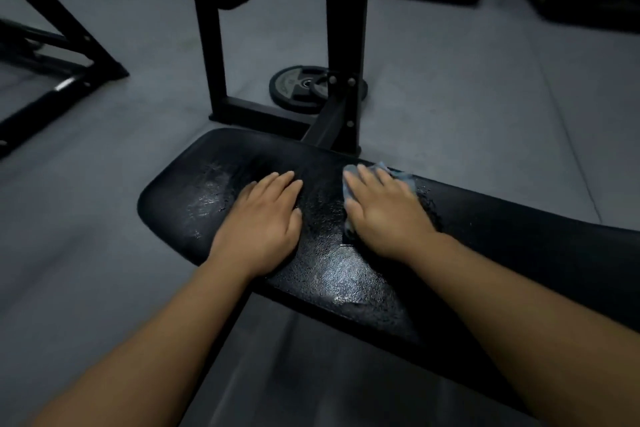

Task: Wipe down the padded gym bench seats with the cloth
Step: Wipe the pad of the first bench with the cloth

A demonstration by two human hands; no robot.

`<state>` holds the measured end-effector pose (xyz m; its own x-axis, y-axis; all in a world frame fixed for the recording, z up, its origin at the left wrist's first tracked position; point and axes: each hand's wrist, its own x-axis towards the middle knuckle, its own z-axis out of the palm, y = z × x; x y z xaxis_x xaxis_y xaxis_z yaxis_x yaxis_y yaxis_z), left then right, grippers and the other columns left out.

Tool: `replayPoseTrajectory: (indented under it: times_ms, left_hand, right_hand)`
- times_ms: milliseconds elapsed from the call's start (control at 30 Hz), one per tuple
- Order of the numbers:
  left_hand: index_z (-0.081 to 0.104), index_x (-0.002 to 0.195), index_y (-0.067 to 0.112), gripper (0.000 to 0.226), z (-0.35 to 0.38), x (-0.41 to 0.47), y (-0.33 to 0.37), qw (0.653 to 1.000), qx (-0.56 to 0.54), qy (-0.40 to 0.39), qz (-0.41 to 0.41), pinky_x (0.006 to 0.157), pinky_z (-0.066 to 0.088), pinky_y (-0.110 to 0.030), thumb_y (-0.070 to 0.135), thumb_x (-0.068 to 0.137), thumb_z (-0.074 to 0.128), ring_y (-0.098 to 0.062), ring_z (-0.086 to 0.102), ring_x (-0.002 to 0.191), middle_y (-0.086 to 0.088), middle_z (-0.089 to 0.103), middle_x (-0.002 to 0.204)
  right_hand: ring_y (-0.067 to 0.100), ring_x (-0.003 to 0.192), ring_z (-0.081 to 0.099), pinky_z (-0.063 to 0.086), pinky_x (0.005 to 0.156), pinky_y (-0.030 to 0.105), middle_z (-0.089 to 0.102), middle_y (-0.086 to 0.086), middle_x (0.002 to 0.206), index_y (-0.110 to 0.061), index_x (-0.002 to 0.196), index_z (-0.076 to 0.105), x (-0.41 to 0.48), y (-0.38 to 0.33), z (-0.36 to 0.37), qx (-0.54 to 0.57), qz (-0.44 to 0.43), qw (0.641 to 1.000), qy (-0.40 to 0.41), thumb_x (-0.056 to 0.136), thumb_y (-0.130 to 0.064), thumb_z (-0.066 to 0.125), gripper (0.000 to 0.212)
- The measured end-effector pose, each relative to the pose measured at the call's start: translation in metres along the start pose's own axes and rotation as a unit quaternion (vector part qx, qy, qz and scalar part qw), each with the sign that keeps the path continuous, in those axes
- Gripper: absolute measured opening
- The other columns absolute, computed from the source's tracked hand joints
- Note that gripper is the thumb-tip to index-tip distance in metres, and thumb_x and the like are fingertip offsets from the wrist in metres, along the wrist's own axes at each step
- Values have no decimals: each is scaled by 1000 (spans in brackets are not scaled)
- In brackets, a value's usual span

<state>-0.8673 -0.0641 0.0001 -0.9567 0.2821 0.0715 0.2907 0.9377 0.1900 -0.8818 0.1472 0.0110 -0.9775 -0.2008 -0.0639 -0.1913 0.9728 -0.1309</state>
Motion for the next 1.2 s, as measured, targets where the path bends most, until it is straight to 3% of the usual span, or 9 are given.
replayPoseTrajectory:
  times_ms: [67,233,400,600,767,900,1000,1067,1200]
  left_hand:
    - [30,155,21,64,-1,-1,-1,1000,-15,-4,0,124,10,-38,43,96,20,-15,13,151,4,21,164]
    - [32,154,21,62,-4,-3,-2,999,-41,-3,-10,124,11,-33,40,96,22,-13,15,151,5,24,163]
    - [32,155,24,57,-7,-4,-2,999,-26,-13,-22,122,8,-29,39,100,27,-13,16,150,7,24,163]
    - [38,152,21,69,-10,-6,4,998,-55,-12,-38,123,12,-30,42,89,21,-13,20,149,6,29,161]
    - [49,145,17,62,-7,-6,7,994,-88,48,-40,120,19,-25,26,86,34,-13,32,143,3,41,155]
    - [61,122,7,48,-15,1,-19,987,-152,47,-5,110,36,-32,14,80,41,-21,51,123,-7,58,132]
    - [51,142,20,57,-27,7,-79,1000,16,16,16,116,32,-41,45,93,36,-22,42,139,-2,47,150]
    - [38,150,31,65,-30,14,-107,997,68,-16,11,117,28,-47,59,94,23,-18,30,146,6,34,159]
    - [38,151,27,60,-24,17,-113,1000,16,7,14,122,17,-43,43,95,26,-15,24,148,6,31,160]
  right_hand:
    - [24,154,5,7,122,44,7,-1,168,-26,160,4,11,-24,1,10,12,1000,13,104,-45,25,62]
    - [19,154,4,2,122,39,8,-5,168,-28,160,14,-49,-34,5,34,-164,986,7,106,-45,28,59]
    - [26,154,0,4,123,46,2,0,169,-29,160,9,10,-10,-2,9,-14,1000,-13,104,-50,19,61]
    - [21,154,3,2,122,41,6,-3,168,-30,159,13,-43,-28,3,27,-192,981,-12,99,-50,14,64]
    - [27,154,-3,1,123,46,-1,0,169,-30,160,9,46,-37,0,29,-27,999,-16,103,-47,18,60]
    - [21,154,-1,0,123,42,1,-4,168,-31,160,7,16,-64,10,31,-133,991,0,101,-48,16,62]
    - [19,154,0,4,123,41,0,-6,168,-36,159,6,20,-43,8,-3,-114,993,-21,89,-56,1,72]
    - [21,154,0,4,123,44,0,-3,169,-35,159,6,52,-55,10,-4,-54,998,-19,97,-52,11,64]
    - [25,154,-1,3,123,46,0,1,169,-31,159,8,83,-104,12,0,-41,999,1,103,-47,20,60]
